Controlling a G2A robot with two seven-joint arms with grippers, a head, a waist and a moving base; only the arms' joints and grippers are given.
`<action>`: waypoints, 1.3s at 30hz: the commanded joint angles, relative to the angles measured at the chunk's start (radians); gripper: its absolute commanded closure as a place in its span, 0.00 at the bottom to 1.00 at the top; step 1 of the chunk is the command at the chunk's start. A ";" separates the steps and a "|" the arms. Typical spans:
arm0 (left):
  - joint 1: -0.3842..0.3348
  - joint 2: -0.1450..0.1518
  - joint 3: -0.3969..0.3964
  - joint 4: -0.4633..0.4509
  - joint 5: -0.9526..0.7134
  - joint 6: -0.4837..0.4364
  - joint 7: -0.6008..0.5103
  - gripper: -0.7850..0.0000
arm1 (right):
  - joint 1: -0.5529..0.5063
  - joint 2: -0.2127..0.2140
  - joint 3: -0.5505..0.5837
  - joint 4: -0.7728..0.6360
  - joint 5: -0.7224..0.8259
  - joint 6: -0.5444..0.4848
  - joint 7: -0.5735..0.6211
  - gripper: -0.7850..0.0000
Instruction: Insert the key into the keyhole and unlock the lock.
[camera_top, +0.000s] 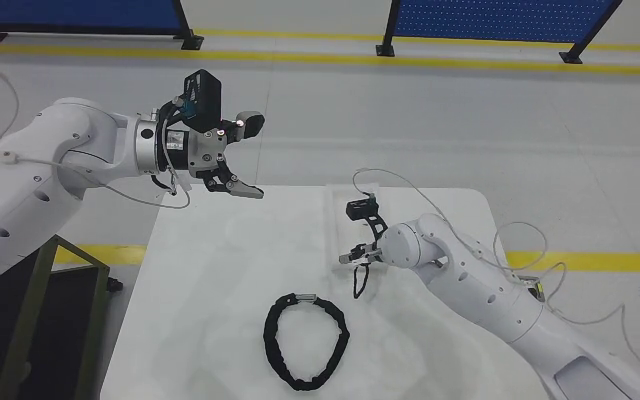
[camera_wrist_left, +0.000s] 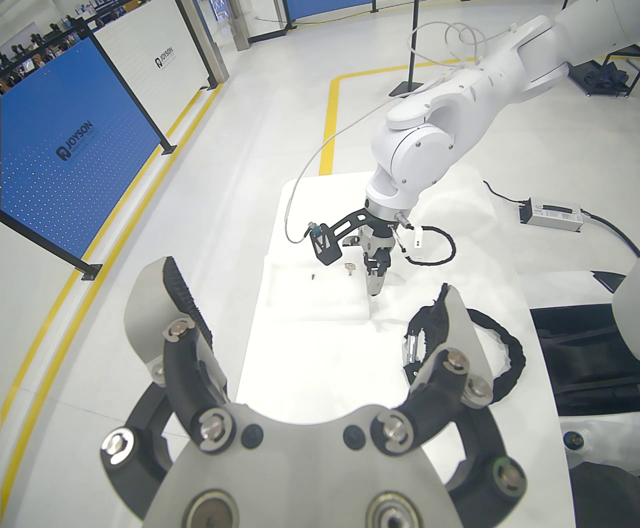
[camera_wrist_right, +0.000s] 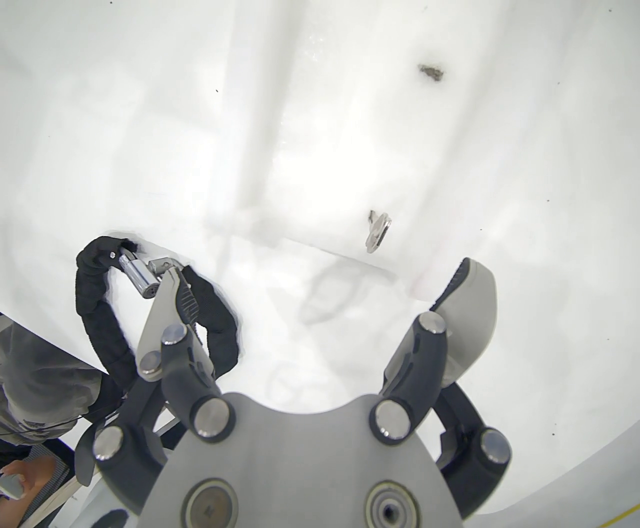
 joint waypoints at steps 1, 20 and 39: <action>0.000 0.000 0.000 0.000 0.000 0.000 0.000 0.00 | 0.001 -0.005 0.001 0.019 0.005 -0.006 -0.010 0.09; 0.000 0.000 0.000 0.000 0.000 0.000 0.000 0.00 | 0.012 -0.039 -0.014 0.060 -0.109 0.050 0.029 0.59; 0.000 0.000 0.000 0.000 0.000 0.000 0.000 0.00 | 0.007 -0.086 -0.020 0.137 -0.138 0.082 0.002 0.87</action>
